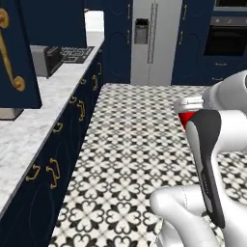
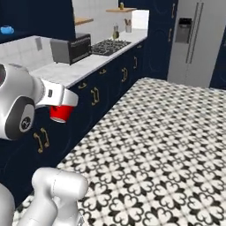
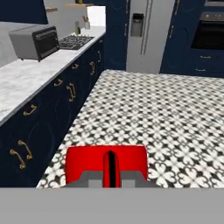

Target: Gather all objects into one cabinet and sort the glasses and bowls to opposite sides.

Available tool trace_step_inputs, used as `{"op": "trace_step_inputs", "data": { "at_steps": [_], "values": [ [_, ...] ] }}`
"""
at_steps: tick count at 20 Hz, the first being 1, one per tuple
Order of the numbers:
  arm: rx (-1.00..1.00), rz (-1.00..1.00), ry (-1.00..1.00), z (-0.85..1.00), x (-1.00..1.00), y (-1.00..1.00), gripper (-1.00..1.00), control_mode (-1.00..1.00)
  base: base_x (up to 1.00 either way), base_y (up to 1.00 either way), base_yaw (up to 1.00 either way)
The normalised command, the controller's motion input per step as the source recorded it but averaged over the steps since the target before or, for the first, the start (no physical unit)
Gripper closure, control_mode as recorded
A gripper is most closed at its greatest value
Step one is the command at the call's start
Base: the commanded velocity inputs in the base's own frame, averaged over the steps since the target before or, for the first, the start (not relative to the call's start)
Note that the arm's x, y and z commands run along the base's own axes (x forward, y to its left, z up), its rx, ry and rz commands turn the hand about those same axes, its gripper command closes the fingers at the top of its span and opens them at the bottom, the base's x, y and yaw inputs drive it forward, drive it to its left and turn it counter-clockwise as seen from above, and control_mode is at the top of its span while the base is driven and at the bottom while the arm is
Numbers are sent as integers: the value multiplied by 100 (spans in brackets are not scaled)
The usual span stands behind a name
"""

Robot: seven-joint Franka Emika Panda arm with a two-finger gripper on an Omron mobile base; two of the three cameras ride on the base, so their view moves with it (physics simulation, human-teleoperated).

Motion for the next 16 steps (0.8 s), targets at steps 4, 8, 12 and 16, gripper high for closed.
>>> {"op": "trace_step_inputs", "data": {
  "at_steps": [4,8,12,16],
  "values": [
    [0,0,0,0,0,0,100,100,100,0,-24],
    [0,0,0,0,0,0,100,100,100,0,-15],
    [0,0,0,0,0,0,100,100,100,0,20],
    [0,0,0,0,0,0,100,100,65,-2,82]
  ]
}}
